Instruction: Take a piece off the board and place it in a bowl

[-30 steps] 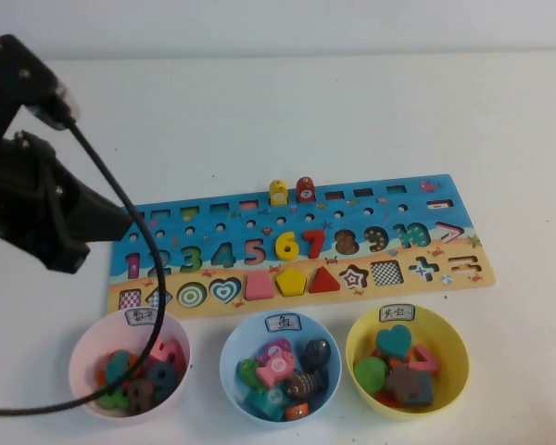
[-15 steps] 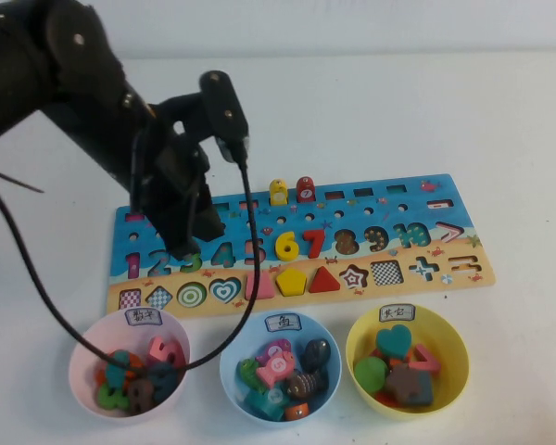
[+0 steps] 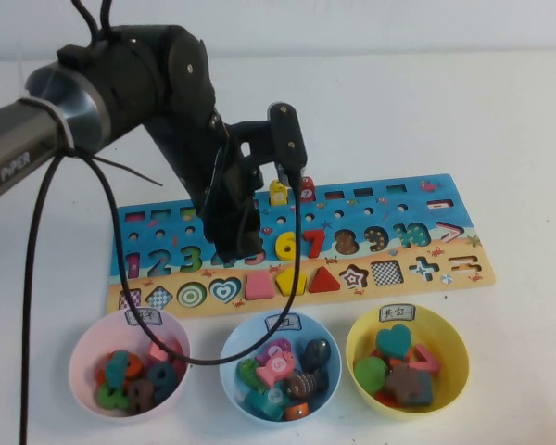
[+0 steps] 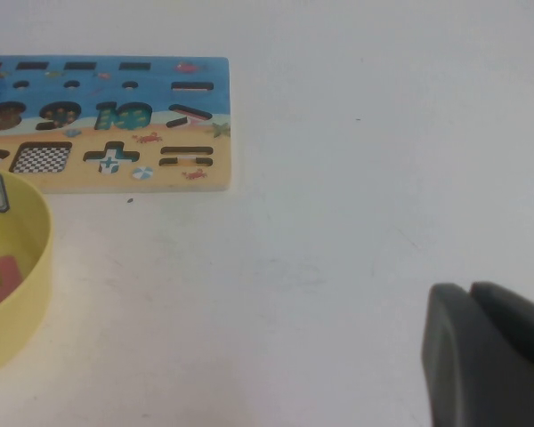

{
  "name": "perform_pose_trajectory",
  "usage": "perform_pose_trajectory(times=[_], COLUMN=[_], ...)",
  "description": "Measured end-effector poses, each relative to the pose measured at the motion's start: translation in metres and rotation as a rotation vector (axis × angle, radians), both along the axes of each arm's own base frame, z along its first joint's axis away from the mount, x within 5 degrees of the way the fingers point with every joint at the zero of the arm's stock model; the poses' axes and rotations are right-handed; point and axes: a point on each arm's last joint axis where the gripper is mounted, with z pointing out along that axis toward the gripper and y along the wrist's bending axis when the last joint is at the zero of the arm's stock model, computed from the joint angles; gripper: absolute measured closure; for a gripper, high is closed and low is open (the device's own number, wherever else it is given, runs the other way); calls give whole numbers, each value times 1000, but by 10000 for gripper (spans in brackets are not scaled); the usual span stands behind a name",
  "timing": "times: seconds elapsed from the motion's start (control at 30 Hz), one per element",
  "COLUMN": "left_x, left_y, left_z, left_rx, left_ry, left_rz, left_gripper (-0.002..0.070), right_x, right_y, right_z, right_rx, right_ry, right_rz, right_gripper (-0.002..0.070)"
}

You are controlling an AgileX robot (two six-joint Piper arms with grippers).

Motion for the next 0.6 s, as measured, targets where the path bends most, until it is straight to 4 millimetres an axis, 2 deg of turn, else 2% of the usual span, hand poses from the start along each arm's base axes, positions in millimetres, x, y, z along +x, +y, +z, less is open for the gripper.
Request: perform_pose_trajectory(times=[0.07, 0.17, 0.37, 0.6], left_x=[0, -1, -4, -3], left_y=[-3, -8, -21, -22], left_z=[-5, -10, -25, -33], left_rx=[10, 20, 46, 75], left_ry=[8, 9, 23, 39], left_rz=[-8, -37, -116, -133], left_gripper=[337, 270, 245, 244], right_x=[0, 0, 0, 0], right_y=[0, 0, 0, 0], right_z=[0, 0, 0, 0], right_rx=[0, 0, 0, 0], right_ry=[0, 0, 0, 0], right_rz=[0, 0, 0, 0], right_gripper=[695, 695, 695, 695])
